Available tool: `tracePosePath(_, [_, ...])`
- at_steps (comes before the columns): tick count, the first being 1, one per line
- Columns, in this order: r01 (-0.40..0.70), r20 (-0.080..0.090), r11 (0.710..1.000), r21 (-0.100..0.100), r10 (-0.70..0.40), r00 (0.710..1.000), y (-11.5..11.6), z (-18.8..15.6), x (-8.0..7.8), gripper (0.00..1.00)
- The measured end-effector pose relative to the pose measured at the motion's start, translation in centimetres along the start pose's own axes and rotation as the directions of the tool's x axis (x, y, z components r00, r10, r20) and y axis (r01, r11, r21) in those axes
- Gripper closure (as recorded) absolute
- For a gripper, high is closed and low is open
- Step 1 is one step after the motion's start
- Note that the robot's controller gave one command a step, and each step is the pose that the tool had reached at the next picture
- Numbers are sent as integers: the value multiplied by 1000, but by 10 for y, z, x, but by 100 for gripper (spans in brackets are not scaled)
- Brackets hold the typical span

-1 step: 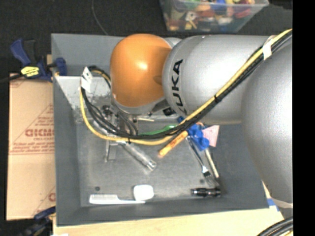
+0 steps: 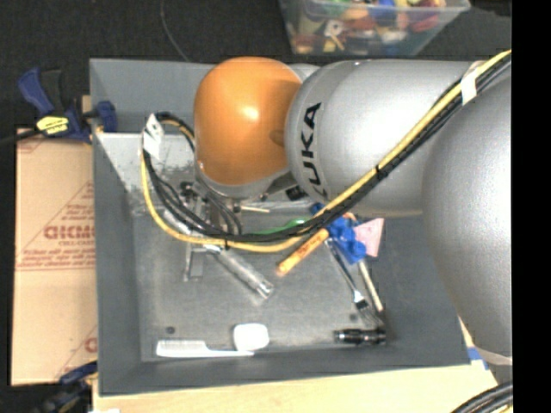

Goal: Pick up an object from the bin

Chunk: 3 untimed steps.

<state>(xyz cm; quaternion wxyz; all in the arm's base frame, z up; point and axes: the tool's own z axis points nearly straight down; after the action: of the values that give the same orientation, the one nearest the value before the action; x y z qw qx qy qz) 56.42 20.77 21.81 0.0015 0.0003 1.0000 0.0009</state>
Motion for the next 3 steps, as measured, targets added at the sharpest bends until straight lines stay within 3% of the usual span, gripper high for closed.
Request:
tracePosePath(1, [-223, 5, 975, -3, 223, 975, -22, 103, -58, 0])
tracePosePath(2, [-203, 16, 979, -7, 204, 979, -65, 144, -59, 0])
tracePosePath(3, [-511, 12, 860, -15, 511, 859, -51, 144, -46, 0])
